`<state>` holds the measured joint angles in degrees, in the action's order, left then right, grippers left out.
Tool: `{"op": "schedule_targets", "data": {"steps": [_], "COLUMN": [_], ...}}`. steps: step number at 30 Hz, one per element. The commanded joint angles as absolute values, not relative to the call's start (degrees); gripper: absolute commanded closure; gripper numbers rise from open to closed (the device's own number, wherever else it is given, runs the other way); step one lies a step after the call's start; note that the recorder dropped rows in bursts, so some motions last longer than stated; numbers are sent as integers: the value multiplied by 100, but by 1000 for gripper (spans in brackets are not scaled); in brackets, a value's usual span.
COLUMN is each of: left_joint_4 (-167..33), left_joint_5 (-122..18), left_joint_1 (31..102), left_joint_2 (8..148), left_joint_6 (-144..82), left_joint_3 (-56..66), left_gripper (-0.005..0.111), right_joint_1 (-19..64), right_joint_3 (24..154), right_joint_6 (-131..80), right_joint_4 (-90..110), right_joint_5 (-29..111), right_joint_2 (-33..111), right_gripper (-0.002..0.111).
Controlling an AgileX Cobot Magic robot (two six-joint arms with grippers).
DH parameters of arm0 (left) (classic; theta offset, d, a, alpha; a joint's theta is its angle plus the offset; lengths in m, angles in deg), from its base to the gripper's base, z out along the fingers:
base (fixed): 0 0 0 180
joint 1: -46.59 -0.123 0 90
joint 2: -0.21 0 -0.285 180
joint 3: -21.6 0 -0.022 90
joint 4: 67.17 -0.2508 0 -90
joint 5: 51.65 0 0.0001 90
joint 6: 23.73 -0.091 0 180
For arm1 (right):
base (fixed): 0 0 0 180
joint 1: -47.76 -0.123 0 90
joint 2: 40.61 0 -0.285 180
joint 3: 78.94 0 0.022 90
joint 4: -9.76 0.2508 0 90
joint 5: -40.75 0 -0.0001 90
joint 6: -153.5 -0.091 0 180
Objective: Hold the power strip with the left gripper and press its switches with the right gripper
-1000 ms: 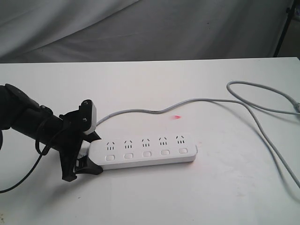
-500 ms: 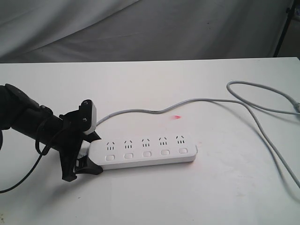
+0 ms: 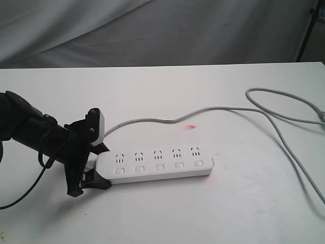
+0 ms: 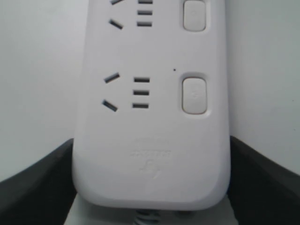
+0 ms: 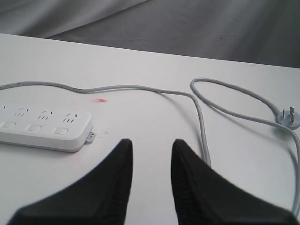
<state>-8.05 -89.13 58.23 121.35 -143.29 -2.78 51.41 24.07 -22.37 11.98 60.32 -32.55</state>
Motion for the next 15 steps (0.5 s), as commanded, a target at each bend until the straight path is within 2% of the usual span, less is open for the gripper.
{"op": "schedule_targets", "data": {"steps": [1, 15], "left_joint_4": [-901, -901], "left_joint_5": [-8768, -8768], "left_joint_1": [5864, 5864], "left_joint_2": [12141, 12141], "left_joint_6": [-14374, -14374], "left_joint_3": [-262, -262], "left_gripper": [107, 107], "right_joint_1": [5184, 5184], "right_joint_3": [2385, 2385], "right_joint_6": [-2221, -2221], "right_joint_4": [1220, 1220], "right_joint_5": [6024, 6024], "right_joint_2": [-3283, -3283], "right_gripper": [81, 81]}}
